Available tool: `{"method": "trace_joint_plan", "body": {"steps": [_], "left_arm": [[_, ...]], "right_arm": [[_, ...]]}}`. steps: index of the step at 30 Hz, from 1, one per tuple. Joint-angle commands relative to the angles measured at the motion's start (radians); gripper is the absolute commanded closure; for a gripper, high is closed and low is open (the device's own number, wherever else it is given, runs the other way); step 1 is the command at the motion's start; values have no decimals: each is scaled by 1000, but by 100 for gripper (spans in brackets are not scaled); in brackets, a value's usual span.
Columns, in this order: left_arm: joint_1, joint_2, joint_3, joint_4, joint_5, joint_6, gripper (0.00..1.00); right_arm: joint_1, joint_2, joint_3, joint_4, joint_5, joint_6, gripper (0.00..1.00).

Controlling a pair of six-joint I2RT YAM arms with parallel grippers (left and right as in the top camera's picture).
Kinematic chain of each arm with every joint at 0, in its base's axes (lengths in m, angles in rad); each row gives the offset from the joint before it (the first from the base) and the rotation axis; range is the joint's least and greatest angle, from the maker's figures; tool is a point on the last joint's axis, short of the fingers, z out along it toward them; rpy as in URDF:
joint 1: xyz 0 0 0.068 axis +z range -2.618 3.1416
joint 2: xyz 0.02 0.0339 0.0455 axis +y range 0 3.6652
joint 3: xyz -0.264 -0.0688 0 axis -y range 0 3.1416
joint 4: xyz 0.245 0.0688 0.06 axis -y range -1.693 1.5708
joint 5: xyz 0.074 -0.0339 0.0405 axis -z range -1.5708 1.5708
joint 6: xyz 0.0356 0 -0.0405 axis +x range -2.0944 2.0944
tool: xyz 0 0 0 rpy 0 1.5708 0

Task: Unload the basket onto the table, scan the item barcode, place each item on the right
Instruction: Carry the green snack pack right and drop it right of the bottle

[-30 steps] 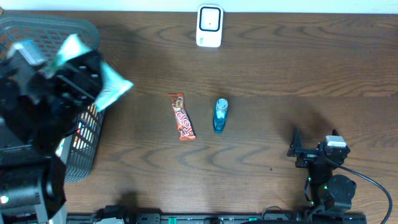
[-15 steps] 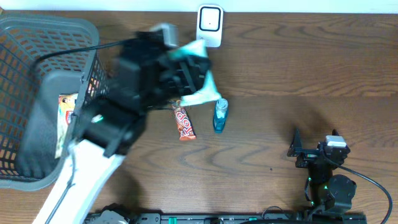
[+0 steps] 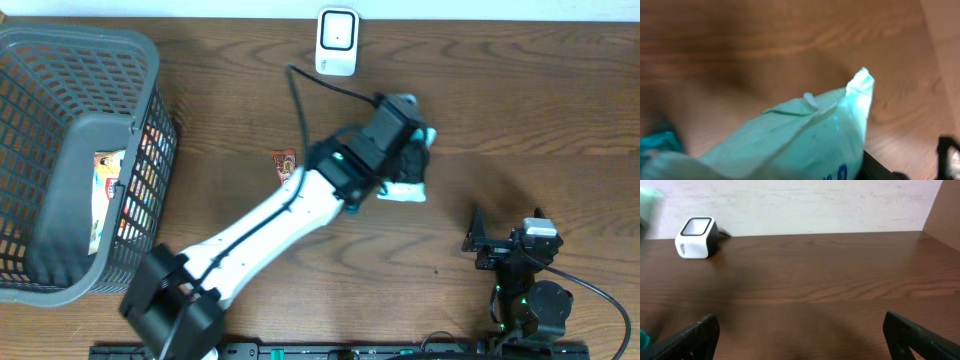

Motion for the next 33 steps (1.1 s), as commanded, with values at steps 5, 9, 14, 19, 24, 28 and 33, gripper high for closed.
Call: {"method": "trace_joint_plan", "body": {"steps": [5,9,14,19,24,28,33], "left_arm": [[-113,111,9,28,-153,133,47],[-146,187,9,28,-190,134,46],[-149,254,9,27,-189,132,47],[-149,256,9,34,-190,133,46],[-149,256,9,31,-189,133,46],[-149,254,9,28,-189,137,46],[-144,218,31,10,-188,164,41]], "right_arm": [[8,-5,-3,0,-2,-11,1],[8,-5,-3,0,-2,-11,1],[8,-5,-3,0,-2,-11,1],[8,-5,-3,0,-2,-11,1],[8,-5,-3,0,-2,-11,1],[8,-5,-3,0,-2,-11,1],[8,-5,-3,0,-2,-11,1]]}}
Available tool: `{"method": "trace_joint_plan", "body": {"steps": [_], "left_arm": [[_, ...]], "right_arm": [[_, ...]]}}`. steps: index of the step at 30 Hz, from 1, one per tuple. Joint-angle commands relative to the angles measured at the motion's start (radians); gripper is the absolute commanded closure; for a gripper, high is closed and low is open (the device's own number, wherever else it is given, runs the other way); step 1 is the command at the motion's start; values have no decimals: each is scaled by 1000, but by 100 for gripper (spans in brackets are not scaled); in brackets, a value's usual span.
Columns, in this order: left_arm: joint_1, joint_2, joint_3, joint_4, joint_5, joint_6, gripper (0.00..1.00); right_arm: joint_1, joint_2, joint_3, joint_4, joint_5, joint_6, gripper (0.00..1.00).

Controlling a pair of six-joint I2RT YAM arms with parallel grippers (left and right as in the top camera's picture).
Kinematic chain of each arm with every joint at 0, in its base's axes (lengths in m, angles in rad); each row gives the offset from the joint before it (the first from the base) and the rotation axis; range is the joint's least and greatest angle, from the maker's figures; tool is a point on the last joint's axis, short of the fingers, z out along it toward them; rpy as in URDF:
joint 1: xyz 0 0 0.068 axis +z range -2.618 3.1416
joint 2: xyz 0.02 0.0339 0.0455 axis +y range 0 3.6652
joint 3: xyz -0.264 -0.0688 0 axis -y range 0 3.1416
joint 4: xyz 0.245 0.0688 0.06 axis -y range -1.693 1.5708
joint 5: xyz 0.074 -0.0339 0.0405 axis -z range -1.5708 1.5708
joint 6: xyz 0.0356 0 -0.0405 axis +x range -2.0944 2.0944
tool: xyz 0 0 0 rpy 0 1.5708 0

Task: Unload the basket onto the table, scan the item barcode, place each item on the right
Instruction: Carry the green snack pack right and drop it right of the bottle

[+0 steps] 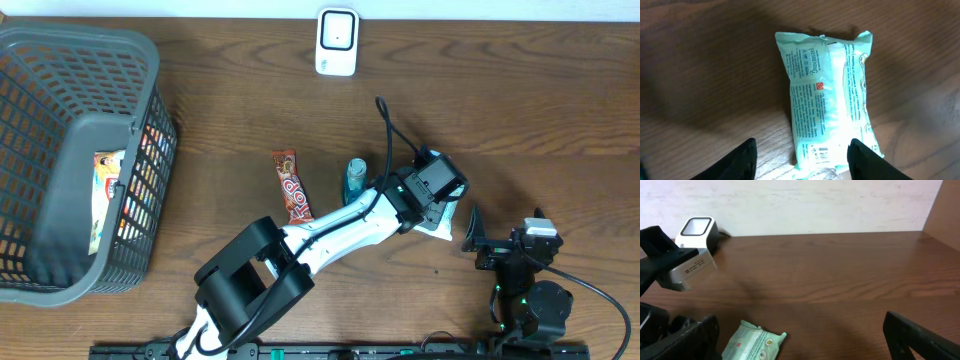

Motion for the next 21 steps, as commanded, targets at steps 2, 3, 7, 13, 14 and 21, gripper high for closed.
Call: {"method": "trace_joint_plan", "body": {"steps": [2,3,7,13,14,21], "left_arm": [[13,-85,70,-47,-19,55,40],[14,-106,92,-62,-19,79,39],[14,-208,195,-114,-20,203,37],[54,-394,276,-174,-63,280,37],[66,-426,276,-187,-90,280,37],[257,-650,276,-390,-332,269,36]], "right_arm": [[8,-5,-3,0,-2,-11,1],[8,-5,-3,0,-2,-11,1],[8,-5,-3,0,-2,-11,1],[8,-5,-3,0,-2,-11,1],[8,-5,-3,0,-2,-11,1],[8,-5,-3,0,-2,-11,1]]}}
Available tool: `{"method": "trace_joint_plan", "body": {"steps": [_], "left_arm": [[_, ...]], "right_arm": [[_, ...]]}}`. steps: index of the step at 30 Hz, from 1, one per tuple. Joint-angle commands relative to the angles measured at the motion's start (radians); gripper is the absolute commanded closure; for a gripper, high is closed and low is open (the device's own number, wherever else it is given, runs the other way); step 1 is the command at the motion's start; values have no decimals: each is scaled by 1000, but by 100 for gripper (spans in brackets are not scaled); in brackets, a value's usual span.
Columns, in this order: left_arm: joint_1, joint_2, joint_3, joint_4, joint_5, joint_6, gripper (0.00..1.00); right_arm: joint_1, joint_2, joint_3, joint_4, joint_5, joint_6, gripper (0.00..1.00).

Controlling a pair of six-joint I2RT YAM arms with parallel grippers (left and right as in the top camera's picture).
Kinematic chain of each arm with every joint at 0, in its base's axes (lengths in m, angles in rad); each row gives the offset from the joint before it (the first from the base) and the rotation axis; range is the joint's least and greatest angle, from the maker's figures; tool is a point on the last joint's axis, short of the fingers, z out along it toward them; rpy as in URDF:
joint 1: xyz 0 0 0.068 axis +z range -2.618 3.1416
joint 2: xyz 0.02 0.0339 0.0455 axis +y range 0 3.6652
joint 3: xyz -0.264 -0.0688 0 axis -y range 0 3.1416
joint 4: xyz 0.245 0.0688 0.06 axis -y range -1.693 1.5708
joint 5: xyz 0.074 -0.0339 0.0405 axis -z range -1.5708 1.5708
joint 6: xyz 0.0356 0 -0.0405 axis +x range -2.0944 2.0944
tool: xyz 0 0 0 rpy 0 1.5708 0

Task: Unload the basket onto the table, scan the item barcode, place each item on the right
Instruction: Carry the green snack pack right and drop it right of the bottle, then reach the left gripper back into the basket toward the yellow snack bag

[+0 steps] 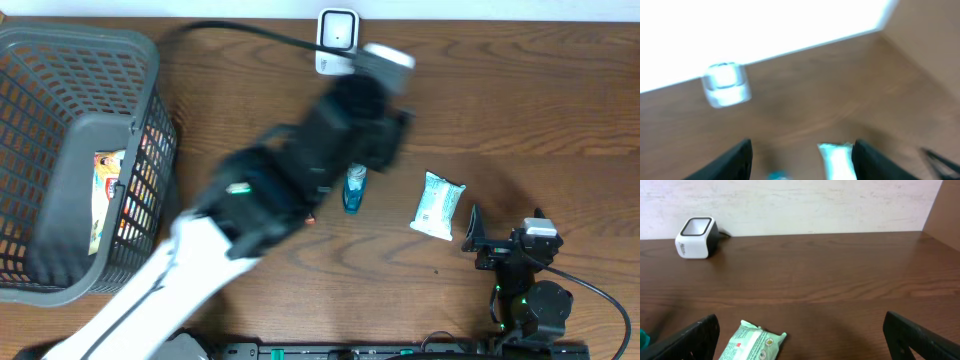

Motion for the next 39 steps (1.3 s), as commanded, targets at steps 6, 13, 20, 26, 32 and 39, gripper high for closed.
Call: {"method": "trace_joint_plan", "body": {"steps": [6,13,20,26,32,39], "left_arm": [[423,-166,-4,-116,-231,-8,33],[991,-134,-15,-366,-189,-531,19],[1244,10,-63,-467,24,-483,7],[1263,201,-143,-453,33,-284,7],[1263,314,-301,-354,107,-190,6],[1263,358,-491,-219,141,-162,6]], "right_arm": [[8,-5,-3,0,-2,-11,1],[8,-5,-3,0,-2,-11,1],[8,-5,-3,0,-2,-11,1],[8,-5,-3,-1,-2,-11,1],[8,-5,-3,0,-2,-11,1],[8,-5,-3,0,-2,-11,1]]}}
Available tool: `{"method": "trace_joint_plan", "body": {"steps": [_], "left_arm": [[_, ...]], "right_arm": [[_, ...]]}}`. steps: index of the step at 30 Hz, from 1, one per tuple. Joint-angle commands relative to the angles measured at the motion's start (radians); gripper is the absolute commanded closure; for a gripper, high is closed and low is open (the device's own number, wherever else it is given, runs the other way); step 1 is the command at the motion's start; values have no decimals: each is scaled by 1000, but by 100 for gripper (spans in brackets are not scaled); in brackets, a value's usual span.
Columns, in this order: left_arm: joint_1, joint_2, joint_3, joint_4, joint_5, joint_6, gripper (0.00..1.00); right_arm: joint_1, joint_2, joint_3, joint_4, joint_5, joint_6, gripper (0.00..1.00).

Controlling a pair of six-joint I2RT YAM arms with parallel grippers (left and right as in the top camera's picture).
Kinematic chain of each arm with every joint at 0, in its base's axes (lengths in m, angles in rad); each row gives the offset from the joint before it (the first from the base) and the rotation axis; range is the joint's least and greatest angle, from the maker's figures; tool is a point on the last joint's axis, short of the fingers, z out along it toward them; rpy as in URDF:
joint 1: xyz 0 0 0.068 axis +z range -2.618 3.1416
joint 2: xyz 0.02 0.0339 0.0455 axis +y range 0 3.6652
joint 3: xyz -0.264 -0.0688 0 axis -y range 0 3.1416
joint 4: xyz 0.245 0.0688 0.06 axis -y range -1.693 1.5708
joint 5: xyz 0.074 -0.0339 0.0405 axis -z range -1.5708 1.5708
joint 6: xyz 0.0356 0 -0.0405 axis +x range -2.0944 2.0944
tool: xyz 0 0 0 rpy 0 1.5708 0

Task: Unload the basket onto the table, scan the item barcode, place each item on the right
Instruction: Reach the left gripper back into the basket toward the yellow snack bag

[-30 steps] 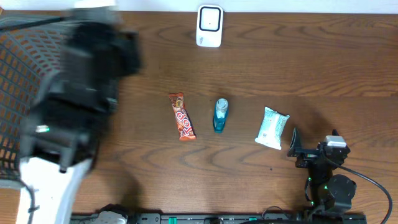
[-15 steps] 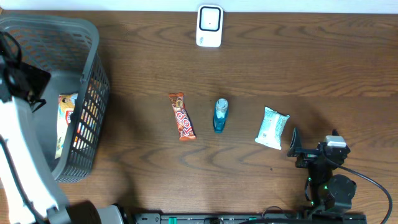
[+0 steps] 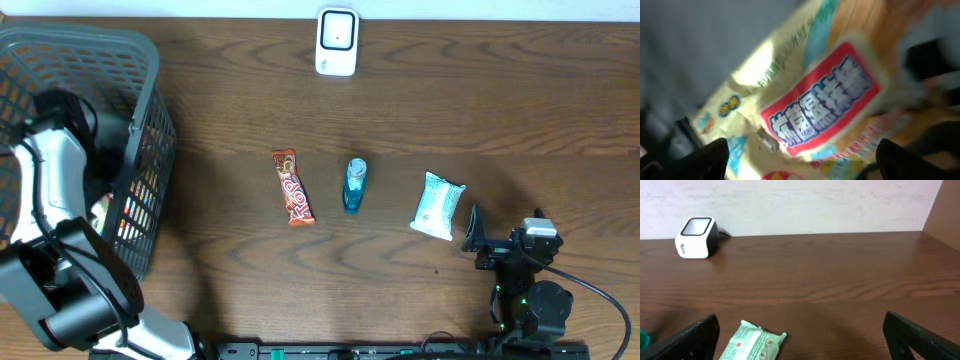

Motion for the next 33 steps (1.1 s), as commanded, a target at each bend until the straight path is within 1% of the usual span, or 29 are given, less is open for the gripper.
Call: {"method": "trace_joint_plan", "body": {"steps": [1,2,3,6,8,9,14,20,23,25,29,30,33], "left_arm": [[5,19,-95,55,26,38,6],[5,19,-119,74,26,38,6],[5,19,-162,107,26,38,12],[4,19,-203,135,26,38,55],[5,19,-216,142,26,38,87],[5,19,-216,142,26,37,92],[5,-2,-192,137,26,8,93],[5,-133,-77,95,26,-7,93],[5,-244,-25,93,26,-9,93],[5,-332,-1,100,23,-35,93],[5,-502,10,137,23,-98,93],[5,-582,10,155,23,-117,93],[5,-681,10,179,23,-124,93]], "right_arm": [[8,-5,-3,0,-2,-11,1],[8,-5,-3,0,-2,-11,1],[8,-5,-3,0,-2,-11,1],[8,-5,-3,0,-2,-11,1],[8,-5,-3,0,-2,-11,1],[8,-5,-3,0,-2,-11,1],[8,-5,-3,0,-2,-11,1],[8,-5,-3,0,-2,-11,1],[8,-5,-3,0,-2,-11,1],[8,-5,-3,0,-2,-11,1],[8,-5,-3,0,-2,-11,1],[8,-5,-3,0,-2,-11,1],[8,-5,-3,0,-2,-11,1]]}}
